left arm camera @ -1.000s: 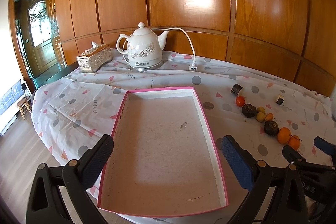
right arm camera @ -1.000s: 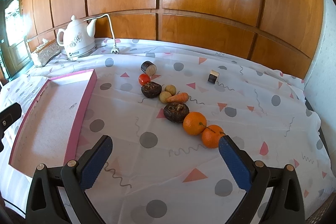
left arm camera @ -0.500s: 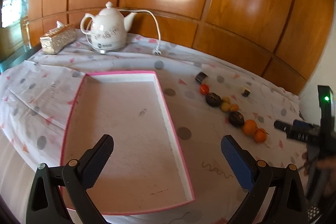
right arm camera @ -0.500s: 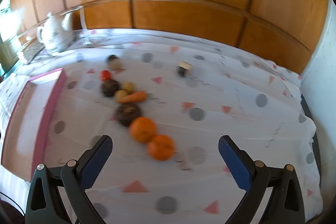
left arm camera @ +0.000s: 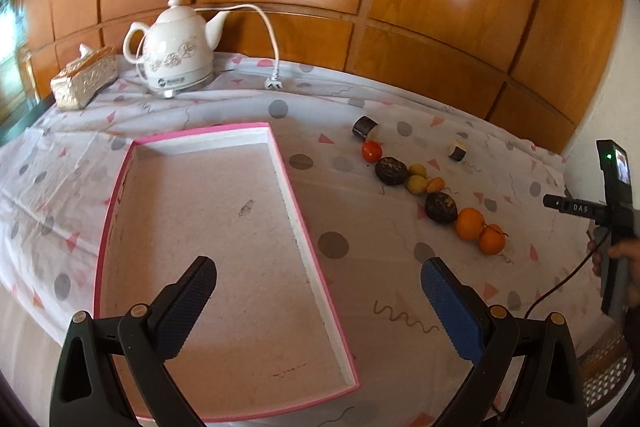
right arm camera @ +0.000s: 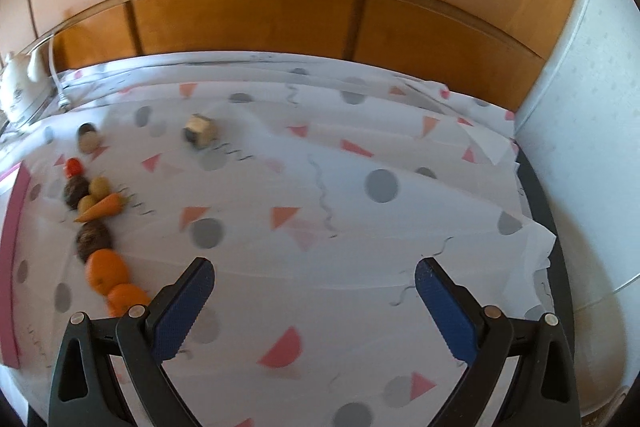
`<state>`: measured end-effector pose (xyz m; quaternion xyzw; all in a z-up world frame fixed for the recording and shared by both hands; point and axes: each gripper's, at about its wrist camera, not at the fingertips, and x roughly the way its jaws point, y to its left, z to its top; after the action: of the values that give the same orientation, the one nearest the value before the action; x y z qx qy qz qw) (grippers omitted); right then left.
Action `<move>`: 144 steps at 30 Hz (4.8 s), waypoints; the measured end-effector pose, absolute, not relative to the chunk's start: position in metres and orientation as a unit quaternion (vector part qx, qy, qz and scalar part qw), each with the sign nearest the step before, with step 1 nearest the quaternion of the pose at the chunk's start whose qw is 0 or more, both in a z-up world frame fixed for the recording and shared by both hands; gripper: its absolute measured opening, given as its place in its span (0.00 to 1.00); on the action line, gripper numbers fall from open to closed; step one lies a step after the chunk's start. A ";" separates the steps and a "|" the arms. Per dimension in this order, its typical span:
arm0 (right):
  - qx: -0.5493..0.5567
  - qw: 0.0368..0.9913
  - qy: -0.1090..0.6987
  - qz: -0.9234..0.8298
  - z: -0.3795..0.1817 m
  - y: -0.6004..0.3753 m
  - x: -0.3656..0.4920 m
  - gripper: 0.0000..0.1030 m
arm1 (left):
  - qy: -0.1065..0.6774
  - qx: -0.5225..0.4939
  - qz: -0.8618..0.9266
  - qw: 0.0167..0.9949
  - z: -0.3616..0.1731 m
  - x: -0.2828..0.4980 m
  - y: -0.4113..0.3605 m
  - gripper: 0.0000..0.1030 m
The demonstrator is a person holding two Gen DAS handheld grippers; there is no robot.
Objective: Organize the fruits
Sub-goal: 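Reach the left gripper to the dark brown cylinder and close on it, then carry the cylinder into the pink tray and open the left gripper, then withdraw the open left gripper from the pink tray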
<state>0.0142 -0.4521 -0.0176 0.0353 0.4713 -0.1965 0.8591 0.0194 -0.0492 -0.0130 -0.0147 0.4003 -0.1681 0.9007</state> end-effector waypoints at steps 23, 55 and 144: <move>0.201 0.796 0.471 -0.324 -0.034 -0.542 -0.015 0.93 | 0.425 0.027 -0.184 0.886 -0.014 0.099 -0.103 1.00; 0.311 0.751 0.423 -0.400 -0.035 -0.589 -0.050 0.88 | 0.499 0.087 -0.230 0.831 -0.075 0.278 -0.220 0.31; 0.114 0.877 0.450 -0.126 -0.024 -0.456 0.024 0.81 | 0.432 -0.135 0.051 0.890 -0.028 0.013 0.132 0.63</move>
<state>0.0245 -0.4559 -0.0241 0.1140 0.4498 -0.1256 0.8769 0.0133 0.1322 -0.0277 -0.1354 0.4324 0.0506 0.8900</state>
